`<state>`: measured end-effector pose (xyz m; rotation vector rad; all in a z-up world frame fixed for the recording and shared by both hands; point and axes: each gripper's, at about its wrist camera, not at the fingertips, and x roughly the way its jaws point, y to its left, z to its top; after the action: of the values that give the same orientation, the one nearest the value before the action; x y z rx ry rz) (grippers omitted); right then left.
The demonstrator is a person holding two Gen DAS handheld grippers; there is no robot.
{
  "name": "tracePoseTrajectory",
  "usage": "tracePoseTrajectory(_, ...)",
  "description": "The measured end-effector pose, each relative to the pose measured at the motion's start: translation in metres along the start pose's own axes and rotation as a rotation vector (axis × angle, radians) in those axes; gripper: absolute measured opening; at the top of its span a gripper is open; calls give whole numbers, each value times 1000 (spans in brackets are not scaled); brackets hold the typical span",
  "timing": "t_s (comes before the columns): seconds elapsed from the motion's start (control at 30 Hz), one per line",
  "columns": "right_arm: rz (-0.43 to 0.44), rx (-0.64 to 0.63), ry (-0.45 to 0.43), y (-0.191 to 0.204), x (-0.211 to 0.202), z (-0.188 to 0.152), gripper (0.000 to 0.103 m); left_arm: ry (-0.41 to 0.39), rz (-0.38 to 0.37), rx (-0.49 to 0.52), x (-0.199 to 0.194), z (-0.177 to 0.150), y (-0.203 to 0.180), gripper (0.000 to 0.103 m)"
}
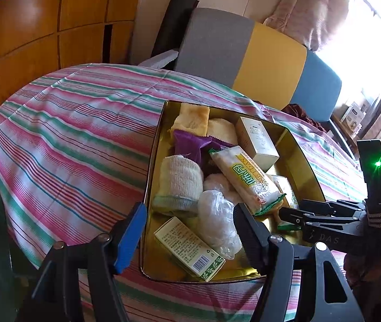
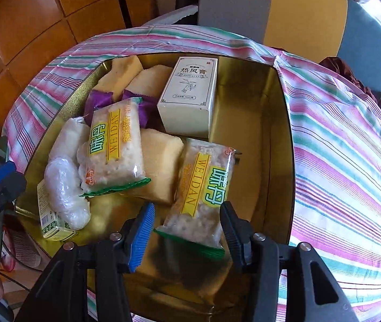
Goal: Organize objects
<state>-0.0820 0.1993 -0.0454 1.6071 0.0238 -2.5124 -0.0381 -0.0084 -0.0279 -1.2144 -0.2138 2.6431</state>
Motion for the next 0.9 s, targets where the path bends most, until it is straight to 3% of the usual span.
tracePoseTrajectory(0.4, -47, 0, -106, 2, -26, -8, 51, -68, 129, 71, -11, 0, -10, 78)
tracePoseTrajectory(0.57, -89, 9, -169, 3, -41, -17, 52, -94, 169, 96, -19, -5, -17, 91)
tracePoseTrajectory(0.9, -129, 61, -257, 0, -75, -45, 52, -136, 190, 124, -32, -12, -35, 103)
